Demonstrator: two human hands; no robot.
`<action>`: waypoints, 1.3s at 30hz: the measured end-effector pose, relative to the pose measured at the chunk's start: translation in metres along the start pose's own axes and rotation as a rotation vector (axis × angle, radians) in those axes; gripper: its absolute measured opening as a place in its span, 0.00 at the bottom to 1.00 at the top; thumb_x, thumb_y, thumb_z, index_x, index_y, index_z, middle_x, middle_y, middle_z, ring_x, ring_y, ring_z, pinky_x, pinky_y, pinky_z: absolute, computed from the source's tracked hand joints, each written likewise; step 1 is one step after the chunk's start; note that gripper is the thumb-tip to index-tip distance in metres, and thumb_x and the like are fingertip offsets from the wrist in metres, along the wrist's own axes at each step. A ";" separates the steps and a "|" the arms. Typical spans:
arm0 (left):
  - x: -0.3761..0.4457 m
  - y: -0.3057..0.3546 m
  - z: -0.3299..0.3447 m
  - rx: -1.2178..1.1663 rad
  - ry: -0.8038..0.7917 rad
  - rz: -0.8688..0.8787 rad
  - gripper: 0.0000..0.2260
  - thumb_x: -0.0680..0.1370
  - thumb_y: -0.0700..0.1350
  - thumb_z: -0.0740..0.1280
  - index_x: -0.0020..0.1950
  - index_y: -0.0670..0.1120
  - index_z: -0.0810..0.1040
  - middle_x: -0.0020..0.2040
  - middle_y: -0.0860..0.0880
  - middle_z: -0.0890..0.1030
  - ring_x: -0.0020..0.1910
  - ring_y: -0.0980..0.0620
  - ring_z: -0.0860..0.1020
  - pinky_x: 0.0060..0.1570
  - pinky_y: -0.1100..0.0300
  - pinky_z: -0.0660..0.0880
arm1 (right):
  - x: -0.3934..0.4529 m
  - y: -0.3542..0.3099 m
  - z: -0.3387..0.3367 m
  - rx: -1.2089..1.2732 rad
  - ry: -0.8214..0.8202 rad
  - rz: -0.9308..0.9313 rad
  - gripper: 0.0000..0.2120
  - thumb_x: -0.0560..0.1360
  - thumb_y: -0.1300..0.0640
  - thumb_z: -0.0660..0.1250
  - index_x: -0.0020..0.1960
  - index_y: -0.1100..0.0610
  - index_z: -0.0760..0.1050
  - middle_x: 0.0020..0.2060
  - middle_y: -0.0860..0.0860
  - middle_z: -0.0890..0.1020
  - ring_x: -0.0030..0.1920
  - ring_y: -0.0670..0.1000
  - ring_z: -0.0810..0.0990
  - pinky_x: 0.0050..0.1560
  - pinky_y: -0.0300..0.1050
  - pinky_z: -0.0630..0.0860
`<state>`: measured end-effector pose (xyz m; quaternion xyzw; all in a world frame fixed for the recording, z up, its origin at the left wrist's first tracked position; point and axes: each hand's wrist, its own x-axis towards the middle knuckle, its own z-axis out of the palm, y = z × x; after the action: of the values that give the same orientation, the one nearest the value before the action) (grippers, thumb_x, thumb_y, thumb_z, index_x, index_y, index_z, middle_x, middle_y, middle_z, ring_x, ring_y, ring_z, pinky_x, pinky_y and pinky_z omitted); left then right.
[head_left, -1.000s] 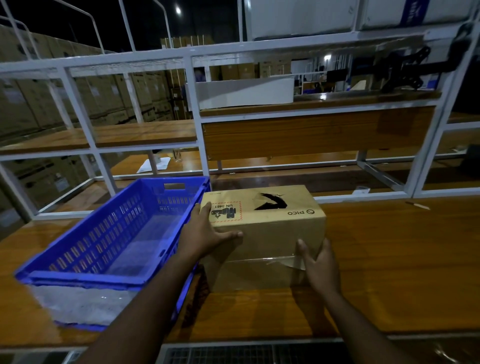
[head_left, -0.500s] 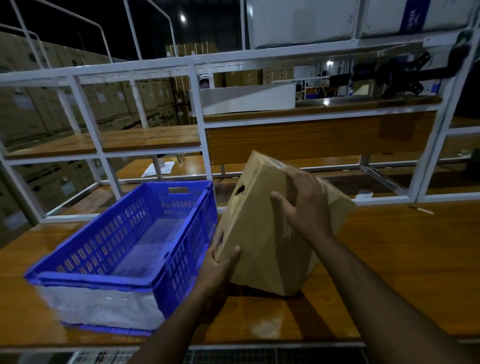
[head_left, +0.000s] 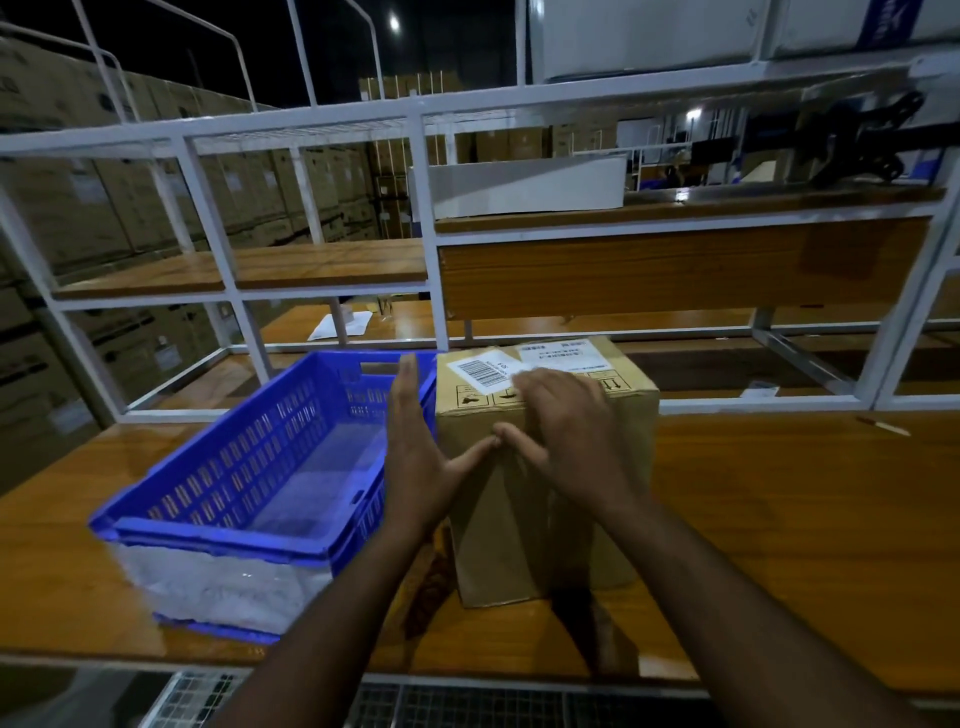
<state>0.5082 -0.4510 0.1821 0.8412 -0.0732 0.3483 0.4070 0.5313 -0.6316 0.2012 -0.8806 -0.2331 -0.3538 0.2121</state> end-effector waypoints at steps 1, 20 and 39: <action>0.007 0.003 -0.005 0.085 0.006 0.129 0.50 0.69 0.66 0.73 0.83 0.49 0.52 0.83 0.49 0.55 0.81 0.51 0.53 0.77 0.49 0.58 | 0.000 0.008 -0.003 -0.056 0.014 0.029 0.30 0.75 0.35 0.66 0.69 0.54 0.74 0.65 0.52 0.79 0.68 0.52 0.73 0.70 0.53 0.61; 0.016 -0.007 -0.004 0.228 -0.114 0.287 0.31 0.73 0.69 0.66 0.69 0.50 0.77 0.69 0.50 0.78 0.69 0.52 0.74 0.62 0.51 0.76 | -0.015 0.060 -0.017 -0.137 0.097 0.117 0.35 0.70 0.27 0.61 0.65 0.52 0.77 0.63 0.51 0.80 0.67 0.52 0.73 0.66 0.55 0.64; -0.098 -0.082 0.041 -0.226 -0.406 -0.412 0.22 0.78 0.60 0.68 0.69 0.61 0.66 0.65 0.63 0.75 0.68 0.56 0.75 0.58 0.69 0.74 | -0.108 0.070 0.030 0.550 -0.071 0.859 0.40 0.66 0.32 0.72 0.71 0.46 0.63 0.66 0.49 0.76 0.64 0.53 0.76 0.57 0.55 0.79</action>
<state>0.4902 -0.4427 0.0495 0.8401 -0.0192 0.0727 0.5372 0.5170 -0.6994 0.0892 -0.8200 0.0582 -0.1304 0.5543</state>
